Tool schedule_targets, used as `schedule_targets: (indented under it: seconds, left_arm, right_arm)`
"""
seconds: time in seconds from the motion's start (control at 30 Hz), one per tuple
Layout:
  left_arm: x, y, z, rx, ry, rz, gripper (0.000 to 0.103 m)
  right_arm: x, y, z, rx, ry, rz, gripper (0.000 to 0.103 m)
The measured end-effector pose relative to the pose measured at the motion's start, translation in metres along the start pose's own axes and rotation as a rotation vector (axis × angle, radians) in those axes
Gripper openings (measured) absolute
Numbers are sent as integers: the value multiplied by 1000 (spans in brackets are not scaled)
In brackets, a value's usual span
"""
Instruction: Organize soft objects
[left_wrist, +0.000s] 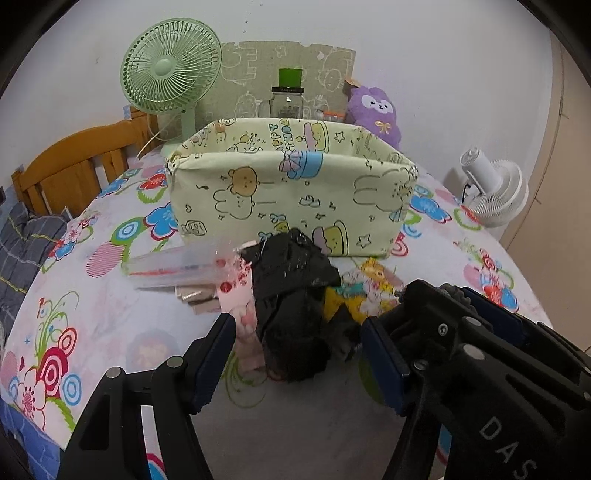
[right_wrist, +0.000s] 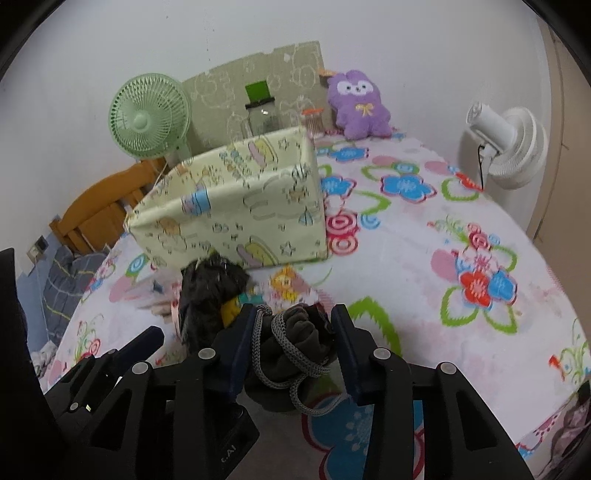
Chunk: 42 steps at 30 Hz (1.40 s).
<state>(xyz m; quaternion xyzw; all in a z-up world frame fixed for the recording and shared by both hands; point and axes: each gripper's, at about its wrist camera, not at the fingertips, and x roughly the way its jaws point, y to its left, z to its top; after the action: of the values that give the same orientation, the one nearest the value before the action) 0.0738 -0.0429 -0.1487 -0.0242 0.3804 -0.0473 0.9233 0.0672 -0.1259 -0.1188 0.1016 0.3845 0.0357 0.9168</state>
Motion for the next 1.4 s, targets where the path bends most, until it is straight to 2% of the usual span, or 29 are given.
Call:
schedule_targets:
  seconds: [0.4,0.47,0.6,0.73,0.97,1.4]
  left_arm:
    - [15,6,20,-45,20,-8,66]
    - [18,5,24,-41,37,-6,60]
    - [24,6,28,-56,53,-12,57]
    - [29,5,27,-40,76,-15,47]
    - [31,4,28,-36,74,-13,38]
    - [12,1,31,-37,35,-19,36]
  right_arm:
    - [12,5,20,-5,-22,-5,45]
    - [16,3,24,2,-22,-10,45]
    - [21,2,30,8,-23,-17,45]
    - [29,3,31,1,-8,-19,45]
    - [33,1,32,8,3,-10,45]
    - [16,4,35,0,-35,0,45]
